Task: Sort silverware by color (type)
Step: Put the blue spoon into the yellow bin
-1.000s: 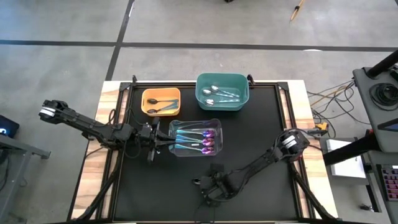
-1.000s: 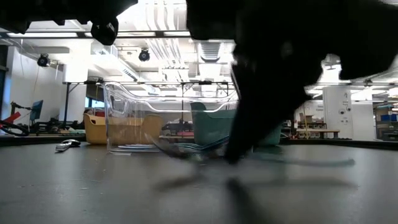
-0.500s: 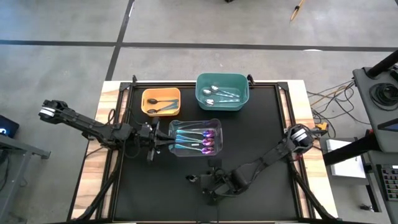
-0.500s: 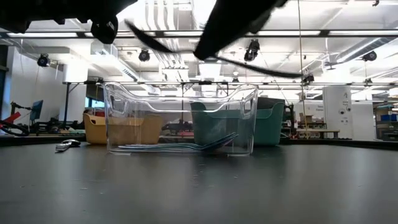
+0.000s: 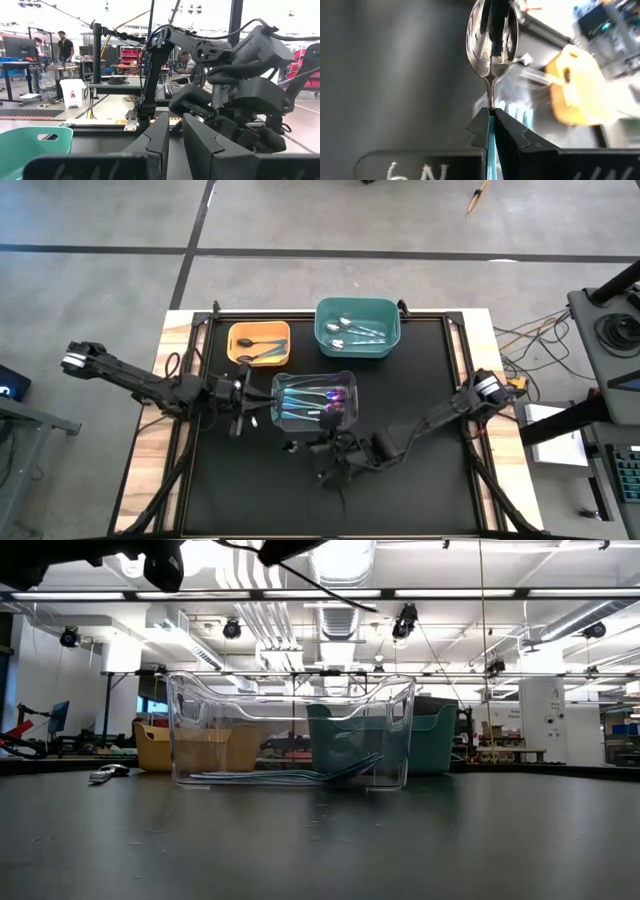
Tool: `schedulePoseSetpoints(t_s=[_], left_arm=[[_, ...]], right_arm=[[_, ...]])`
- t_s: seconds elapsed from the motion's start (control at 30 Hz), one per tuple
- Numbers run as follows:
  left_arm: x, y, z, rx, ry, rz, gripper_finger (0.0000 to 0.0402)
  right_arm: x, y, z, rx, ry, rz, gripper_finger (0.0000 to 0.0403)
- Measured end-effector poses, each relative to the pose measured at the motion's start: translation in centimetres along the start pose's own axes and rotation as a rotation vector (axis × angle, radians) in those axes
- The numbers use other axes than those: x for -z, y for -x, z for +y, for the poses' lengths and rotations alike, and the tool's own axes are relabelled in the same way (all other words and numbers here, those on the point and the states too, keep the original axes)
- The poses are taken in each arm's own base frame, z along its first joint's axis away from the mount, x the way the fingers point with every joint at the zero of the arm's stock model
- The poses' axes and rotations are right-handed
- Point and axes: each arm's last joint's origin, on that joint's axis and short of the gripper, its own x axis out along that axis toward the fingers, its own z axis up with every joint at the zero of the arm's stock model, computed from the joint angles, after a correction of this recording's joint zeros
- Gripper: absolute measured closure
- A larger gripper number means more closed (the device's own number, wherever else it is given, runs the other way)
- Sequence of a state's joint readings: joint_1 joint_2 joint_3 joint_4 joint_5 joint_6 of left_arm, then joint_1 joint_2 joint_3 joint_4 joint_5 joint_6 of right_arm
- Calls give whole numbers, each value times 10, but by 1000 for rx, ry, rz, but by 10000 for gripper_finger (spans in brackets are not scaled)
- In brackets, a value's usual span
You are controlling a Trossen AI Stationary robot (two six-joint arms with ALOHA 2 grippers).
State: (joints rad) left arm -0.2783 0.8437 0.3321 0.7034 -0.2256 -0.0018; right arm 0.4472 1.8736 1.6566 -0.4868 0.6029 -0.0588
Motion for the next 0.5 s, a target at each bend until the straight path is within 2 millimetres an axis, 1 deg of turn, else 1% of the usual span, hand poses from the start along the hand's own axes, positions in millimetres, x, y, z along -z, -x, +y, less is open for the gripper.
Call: schedulePoseSetpoints(t_s=[0.13,0.3,0.5], left_arm=[[-4,3,1,-3,3,-22,365],[-12,8,3,-40,-25,-58,364],[-17,14,8,-186,-95,-69,365]], right_arm=[[-8,0,-18,34,70,-51,394],[-18,12,-41,68,108,-147,394],[-15,16,-71,68,108,-240,394]])
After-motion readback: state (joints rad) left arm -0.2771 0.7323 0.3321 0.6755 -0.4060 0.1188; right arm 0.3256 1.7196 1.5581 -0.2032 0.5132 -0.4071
